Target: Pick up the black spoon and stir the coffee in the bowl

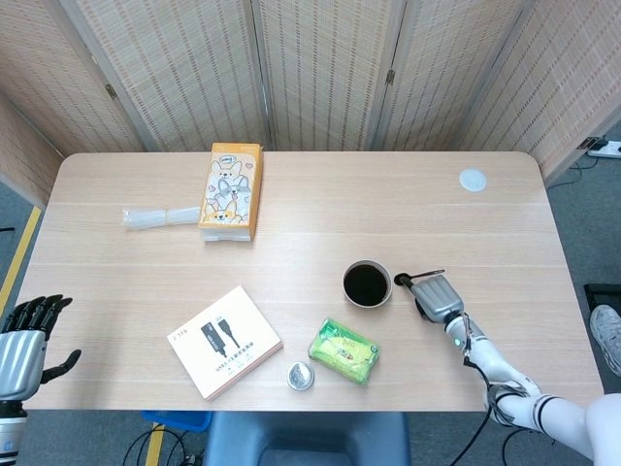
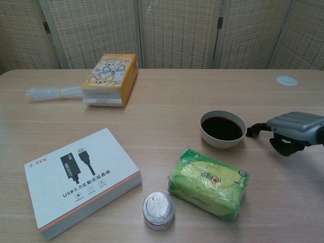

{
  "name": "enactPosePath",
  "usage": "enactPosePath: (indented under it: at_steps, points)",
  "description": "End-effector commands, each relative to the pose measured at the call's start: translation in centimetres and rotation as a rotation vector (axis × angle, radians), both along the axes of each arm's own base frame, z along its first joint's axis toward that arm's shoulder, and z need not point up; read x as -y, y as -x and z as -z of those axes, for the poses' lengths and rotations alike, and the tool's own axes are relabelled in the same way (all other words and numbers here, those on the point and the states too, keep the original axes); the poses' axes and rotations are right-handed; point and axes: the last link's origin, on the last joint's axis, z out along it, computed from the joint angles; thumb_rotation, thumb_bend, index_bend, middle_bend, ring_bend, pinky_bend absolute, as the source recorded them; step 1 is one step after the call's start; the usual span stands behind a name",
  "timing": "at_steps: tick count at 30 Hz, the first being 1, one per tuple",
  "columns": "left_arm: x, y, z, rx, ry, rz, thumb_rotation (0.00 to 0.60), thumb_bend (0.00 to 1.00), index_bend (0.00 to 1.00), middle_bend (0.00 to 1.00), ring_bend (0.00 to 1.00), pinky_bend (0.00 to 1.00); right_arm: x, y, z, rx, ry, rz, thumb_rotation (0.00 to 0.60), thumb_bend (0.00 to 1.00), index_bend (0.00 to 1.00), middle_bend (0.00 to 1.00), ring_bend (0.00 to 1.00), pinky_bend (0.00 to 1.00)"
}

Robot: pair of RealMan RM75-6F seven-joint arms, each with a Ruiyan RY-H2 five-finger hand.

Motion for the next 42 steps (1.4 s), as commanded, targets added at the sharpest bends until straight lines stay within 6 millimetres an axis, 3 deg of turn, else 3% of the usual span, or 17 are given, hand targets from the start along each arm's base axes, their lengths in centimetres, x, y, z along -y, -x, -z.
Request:
enactPosePath:
  at_steps: [1, 13, 30, 42]
  points:
    - [0.0, 0.0, 0.0, 0.001, -0.002, 0.002, 0.6, 0.26, 0.21, 0.19, 0.15, 0.17, -0.8, 0.6, -0.5, -0.021, -0.01, -0.004, 0.6, 0.76, 0.2, 0.91, 1.0, 0.97]
    - [0.2, -0.3, 0.3, 0.004, 0.004, 0.008, 0.6, 0.26, 0.21, 0.19, 0.15, 0.17, -3.7, 3.1, -3.7, -0.05, 0.011, -0.006, 0.6, 0.75, 0.2, 0.91, 1.0, 0.97]
    - [0.9, -0.2, -0.1, 0.004, -0.008, -0.001, 0.6, 0.26, 0.21, 0.19, 0.15, 0.17, -4.1, 2.7, -2.6, -0.046, -0.028, -0.03, 0.6, 0.76, 0.2, 0.91, 1.0, 0.97]
    - [1.0, -0.2, -0.1, 0.007, -0.009, 0.005, 0.6, 0.26, 0.21, 0.19, 0.15, 0.17, -5.5, 4.3, -4.1, -0.081, -0.027, -0.002, 0.6, 0.75, 0.2, 0.91, 1.0, 0.97]
